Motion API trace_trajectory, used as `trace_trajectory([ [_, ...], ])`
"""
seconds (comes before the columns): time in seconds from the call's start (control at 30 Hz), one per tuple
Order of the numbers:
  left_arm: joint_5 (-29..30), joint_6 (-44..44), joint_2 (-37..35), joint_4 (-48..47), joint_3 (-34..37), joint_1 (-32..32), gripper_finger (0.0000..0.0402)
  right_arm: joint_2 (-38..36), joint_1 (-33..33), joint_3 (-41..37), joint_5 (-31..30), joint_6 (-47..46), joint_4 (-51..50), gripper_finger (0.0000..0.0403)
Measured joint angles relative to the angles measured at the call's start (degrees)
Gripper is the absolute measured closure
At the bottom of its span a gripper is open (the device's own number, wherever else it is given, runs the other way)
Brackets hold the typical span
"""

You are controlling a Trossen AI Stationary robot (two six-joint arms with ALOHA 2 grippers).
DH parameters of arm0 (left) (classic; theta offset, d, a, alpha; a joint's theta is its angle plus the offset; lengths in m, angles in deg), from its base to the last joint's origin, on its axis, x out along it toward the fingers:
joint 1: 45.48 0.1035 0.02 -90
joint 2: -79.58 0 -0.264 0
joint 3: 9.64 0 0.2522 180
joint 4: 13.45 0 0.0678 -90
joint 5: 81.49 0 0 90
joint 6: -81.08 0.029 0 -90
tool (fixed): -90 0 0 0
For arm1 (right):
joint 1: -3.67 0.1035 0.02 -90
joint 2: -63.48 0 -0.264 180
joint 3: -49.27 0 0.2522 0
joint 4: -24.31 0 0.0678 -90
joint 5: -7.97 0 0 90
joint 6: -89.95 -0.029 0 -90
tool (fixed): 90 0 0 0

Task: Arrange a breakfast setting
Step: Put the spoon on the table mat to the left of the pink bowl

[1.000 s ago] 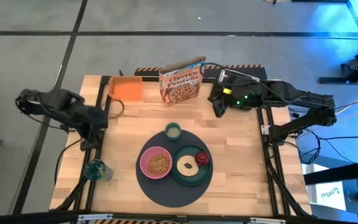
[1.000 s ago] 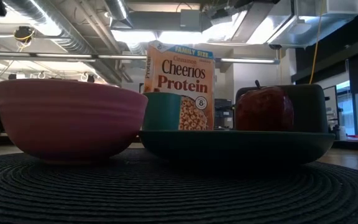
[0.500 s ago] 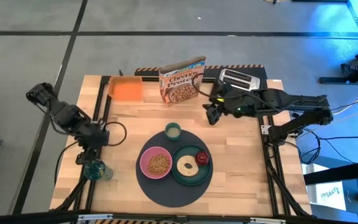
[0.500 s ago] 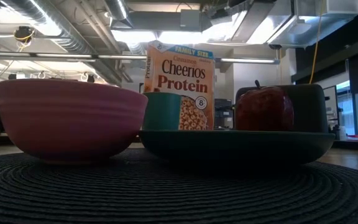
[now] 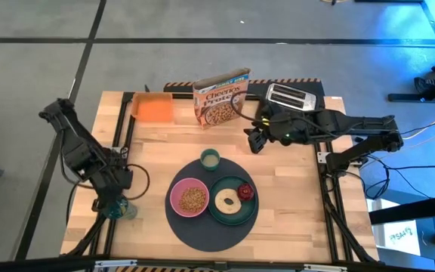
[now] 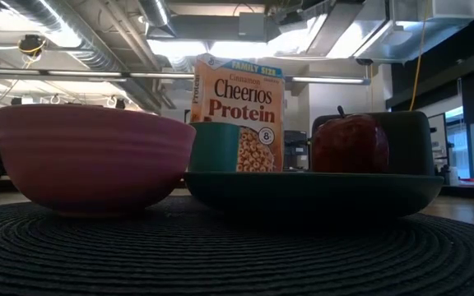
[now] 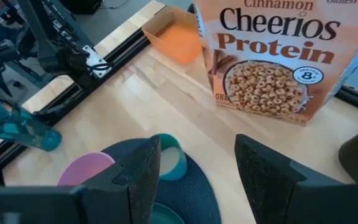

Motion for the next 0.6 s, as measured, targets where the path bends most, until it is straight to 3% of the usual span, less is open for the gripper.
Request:
trace_trajectory([
  [0.2,0.74,-0.60,3.00,1.10,0.00,-2.21,0.0270,0.00,1.11,0.00,-0.05,-0.71,0.02,0.0205],
  [0.47,-0.74,-2.07,4.39,1.40,0.00,-2.71,0.0390,-0.02,3.21,0.00,-1.10,-1.60,0.02,0.0205],
  [0.6,-2.47,-2.97,4.37,1.53,0.00,-2.76,0.0394,-0.02,3.87,0.00,-1.75,-2.60,0.02,0.0205],
])
